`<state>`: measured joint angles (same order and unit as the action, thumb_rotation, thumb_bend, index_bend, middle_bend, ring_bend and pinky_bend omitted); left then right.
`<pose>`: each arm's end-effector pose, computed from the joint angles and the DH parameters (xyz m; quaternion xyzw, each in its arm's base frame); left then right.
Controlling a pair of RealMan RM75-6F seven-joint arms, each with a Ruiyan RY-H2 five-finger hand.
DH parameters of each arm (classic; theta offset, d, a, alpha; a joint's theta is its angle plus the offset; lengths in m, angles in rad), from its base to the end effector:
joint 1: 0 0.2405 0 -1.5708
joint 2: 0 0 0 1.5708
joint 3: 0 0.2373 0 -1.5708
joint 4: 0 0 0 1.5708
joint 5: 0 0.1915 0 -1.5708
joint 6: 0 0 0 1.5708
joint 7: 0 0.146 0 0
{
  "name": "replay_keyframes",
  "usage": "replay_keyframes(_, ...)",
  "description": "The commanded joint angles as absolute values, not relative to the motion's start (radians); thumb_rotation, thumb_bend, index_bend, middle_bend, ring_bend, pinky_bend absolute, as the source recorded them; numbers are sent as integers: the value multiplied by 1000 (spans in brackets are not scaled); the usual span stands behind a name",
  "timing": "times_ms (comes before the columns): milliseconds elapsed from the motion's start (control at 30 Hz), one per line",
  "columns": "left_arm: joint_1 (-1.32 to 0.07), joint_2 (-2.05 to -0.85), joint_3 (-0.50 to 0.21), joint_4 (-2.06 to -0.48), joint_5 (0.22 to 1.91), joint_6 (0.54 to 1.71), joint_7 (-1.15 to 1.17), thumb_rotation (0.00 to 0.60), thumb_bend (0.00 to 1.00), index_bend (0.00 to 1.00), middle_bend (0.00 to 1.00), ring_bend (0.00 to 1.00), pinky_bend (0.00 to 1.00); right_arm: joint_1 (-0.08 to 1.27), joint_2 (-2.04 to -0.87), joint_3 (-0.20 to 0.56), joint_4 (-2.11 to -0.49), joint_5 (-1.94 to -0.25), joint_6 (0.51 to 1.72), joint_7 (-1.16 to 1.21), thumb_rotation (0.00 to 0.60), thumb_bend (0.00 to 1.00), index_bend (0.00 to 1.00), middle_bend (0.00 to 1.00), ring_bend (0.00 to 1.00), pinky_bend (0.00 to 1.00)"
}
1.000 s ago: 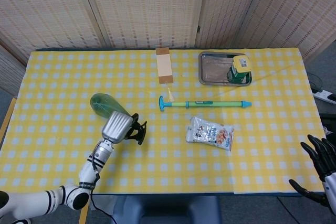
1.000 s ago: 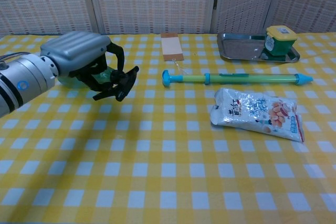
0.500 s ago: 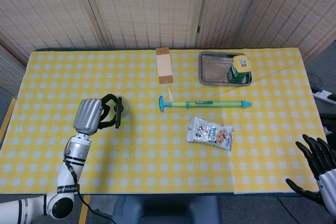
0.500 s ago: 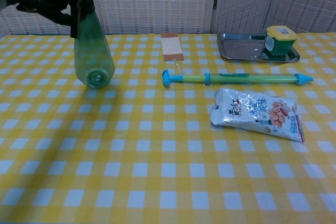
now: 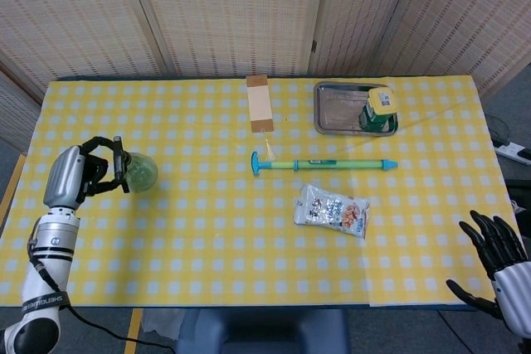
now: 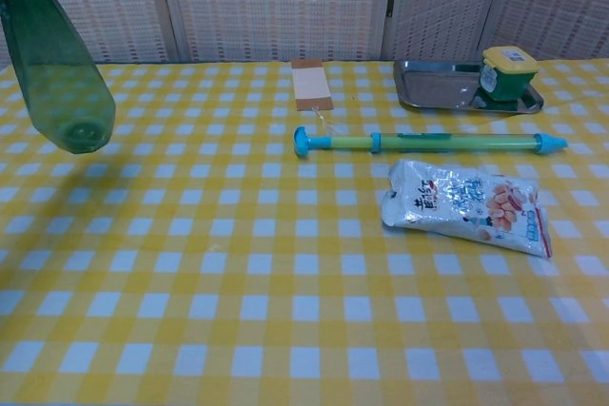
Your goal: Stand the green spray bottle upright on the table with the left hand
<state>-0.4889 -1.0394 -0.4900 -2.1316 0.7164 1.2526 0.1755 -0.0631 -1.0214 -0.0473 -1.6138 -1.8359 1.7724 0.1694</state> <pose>-0.1396 0.3020 0.1836 -0.4575 -0.5461 -0.5111 0.4808 -0.2593 -0.1142 0.1989 0.6124 -0.3447 0.4861 0.5194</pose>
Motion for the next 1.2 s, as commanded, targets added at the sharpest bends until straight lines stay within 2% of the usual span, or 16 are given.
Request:
replay_keyframes(33, -475, -1014, -481, -2123, 696, 1223, 144, 600, 422, 622, 1000, 1000, 1000, -60, -1025, -46, -1617, -1830, 1764, 161, 600, 196, 0, 0, 0, 0)
replay_keyframes(633, -518, -940, -453, -2038, 550, 1079, 62, 600, 428, 622, 1000, 1000, 1000, -53, -1035, -43, -1625, -1817, 1741, 130, 600, 197, 0, 0, 0, 0)
replay_keyframes(1200, -549, -942, -417, -1953, 527, 1010, 5, 600, 435, 603, 1000, 1000, 1000, -47, -1037, -44, -1631, -1807, 1720, 112, 600, 197, 0, 0, 0, 0)
